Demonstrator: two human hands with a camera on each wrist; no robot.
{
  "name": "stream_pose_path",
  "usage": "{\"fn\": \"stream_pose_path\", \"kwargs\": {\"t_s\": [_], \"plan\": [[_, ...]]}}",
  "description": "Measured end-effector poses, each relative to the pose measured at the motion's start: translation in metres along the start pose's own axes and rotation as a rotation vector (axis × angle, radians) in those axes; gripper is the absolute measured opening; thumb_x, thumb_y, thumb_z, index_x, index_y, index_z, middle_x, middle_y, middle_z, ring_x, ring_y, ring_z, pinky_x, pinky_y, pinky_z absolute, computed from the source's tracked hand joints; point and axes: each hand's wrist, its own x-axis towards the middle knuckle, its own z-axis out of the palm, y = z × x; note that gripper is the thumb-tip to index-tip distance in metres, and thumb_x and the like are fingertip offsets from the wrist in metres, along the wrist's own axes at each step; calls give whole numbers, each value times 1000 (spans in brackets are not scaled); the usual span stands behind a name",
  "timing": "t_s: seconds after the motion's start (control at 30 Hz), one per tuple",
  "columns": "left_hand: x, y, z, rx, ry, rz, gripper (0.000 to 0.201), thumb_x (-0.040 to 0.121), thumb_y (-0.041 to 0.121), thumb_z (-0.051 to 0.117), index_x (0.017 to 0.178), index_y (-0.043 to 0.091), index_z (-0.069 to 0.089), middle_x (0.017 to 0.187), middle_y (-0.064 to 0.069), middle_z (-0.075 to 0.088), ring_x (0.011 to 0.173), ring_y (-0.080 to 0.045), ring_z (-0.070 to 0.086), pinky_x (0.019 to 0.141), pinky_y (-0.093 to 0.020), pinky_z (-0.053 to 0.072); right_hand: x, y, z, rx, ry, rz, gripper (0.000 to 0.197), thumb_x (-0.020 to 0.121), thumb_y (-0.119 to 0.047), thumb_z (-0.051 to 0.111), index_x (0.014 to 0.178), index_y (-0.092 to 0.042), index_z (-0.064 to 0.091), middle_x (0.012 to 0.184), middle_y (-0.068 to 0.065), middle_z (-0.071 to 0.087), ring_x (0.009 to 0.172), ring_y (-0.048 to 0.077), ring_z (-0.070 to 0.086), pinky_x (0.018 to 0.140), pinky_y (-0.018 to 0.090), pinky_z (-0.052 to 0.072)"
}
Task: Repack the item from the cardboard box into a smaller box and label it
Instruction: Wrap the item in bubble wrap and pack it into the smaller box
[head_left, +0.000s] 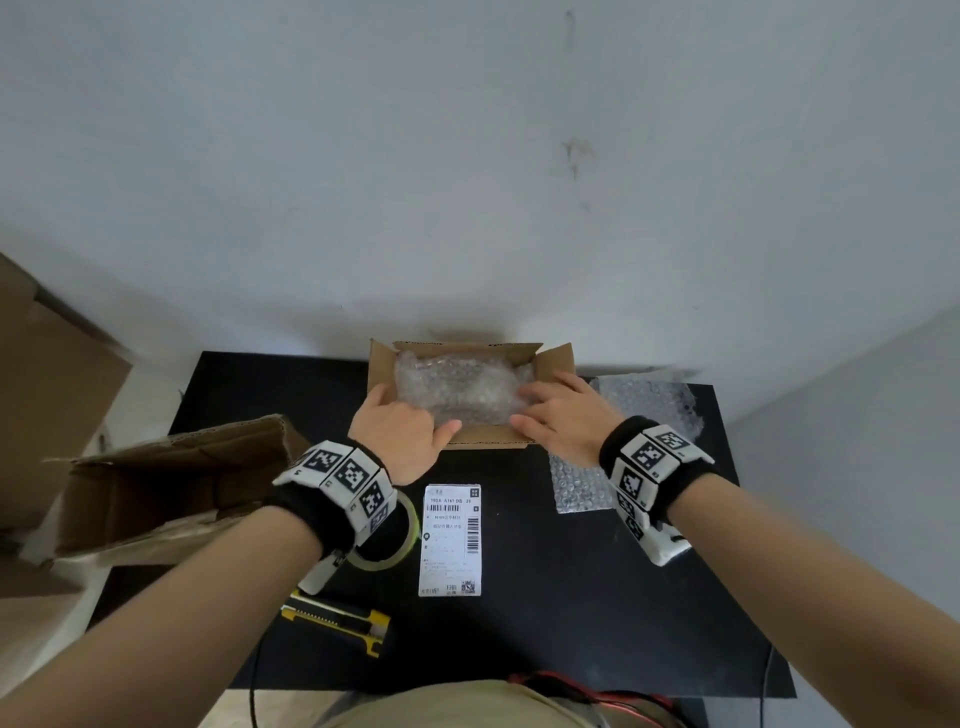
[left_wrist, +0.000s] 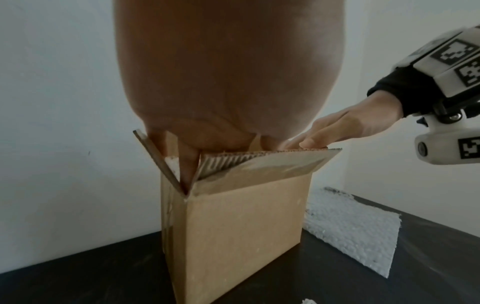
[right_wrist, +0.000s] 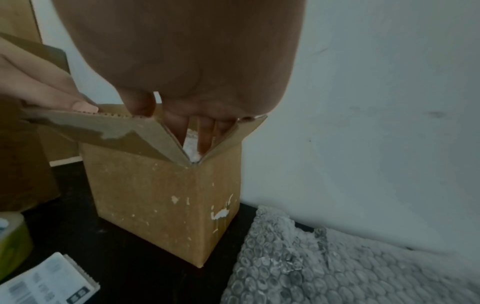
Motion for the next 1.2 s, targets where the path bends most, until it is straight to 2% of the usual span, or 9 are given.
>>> {"fn": "stream_pose_path", "kwargs": {"t_s": [0.17,0.3,0.47,0.57,0.67,0.77,0.93,1.1,1.2], "plan": [[0,-1,7,12,-83,-9,68,94,58,6,91,22,63,88,8,67,96,-10,59,116,-46,0,0,-3,8,-54,-53,49,48,100,-47,18,131,-33,52,155,-4,25,143,13,17,118,41,-4],[-7,8,-6,23,-49,-19,58,95,56,21,104,17,63,109,-1,65,113,-18,55,117,-45,8,-1,-10,8,-43,-23,73,41,99,-43,27,126,-33,56,152,-4,30,142,13,20,117,41,-2],[-8,6,-15,34,-26,-71,64,95,54,28,143,11,29,150,-16,31,141,-29,23,118,-46,8,-8,-23,3,-16,119,126,37,97,-38,37,124,-20,55,140,-1,47,134,16,35,116,34,9],[-5,0,-18,43,-26,-73,64,97,49,25,146,7,23,151,-14,31,142,-26,22,119,-44,5,-8,-38,-4,-42,135,198,38,96,-26,41,132,-16,48,142,3,44,134,19,36,116,34,13],[-16,2,-16,50,27,-35,56,98,44,25,139,10,42,150,-12,34,141,-24,25,119,-43,6,4,-68,-17,18,133,162,50,90,-6,44,139,-12,38,151,6,32,138,23,30,115,37,20],[-38,8,-4,-19,180,10,47,98,41,29,131,15,50,139,-7,46,133,-21,35,118,-42,11,24,-102,-35,78,4,82,57,92,-8,47,145,-14,30,156,5,20,141,24,26,114,39,26],[-64,1,26,-38,187,27,46,96,38,36,141,27,34,154,-12,21,145,-29,9,118,-49,0,59,-137,-52,-9,-151,104,57,94,-20,46,147,-10,24,155,8,23,141,25,26,114,40,23],[-69,-7,35,-65,173,27,54,95,36,40,145,35,21,157,-15,8,145,-35,-4,115,-54,-5,71,-140,-47,-76,-186,163,67,91,-19,55,147,-11,19,144,10,41,125,26,47,100,34,40],[-69,-11,37,-62,154,30,62,94,35,43,147,36,10,158,-14,0,144,-35,-10,114,-54,-7,72,-138,-42,-114,-219,194,70,91,-21,57,148,-13,17,143,10,40,123,27,49,96,35,44]]}}
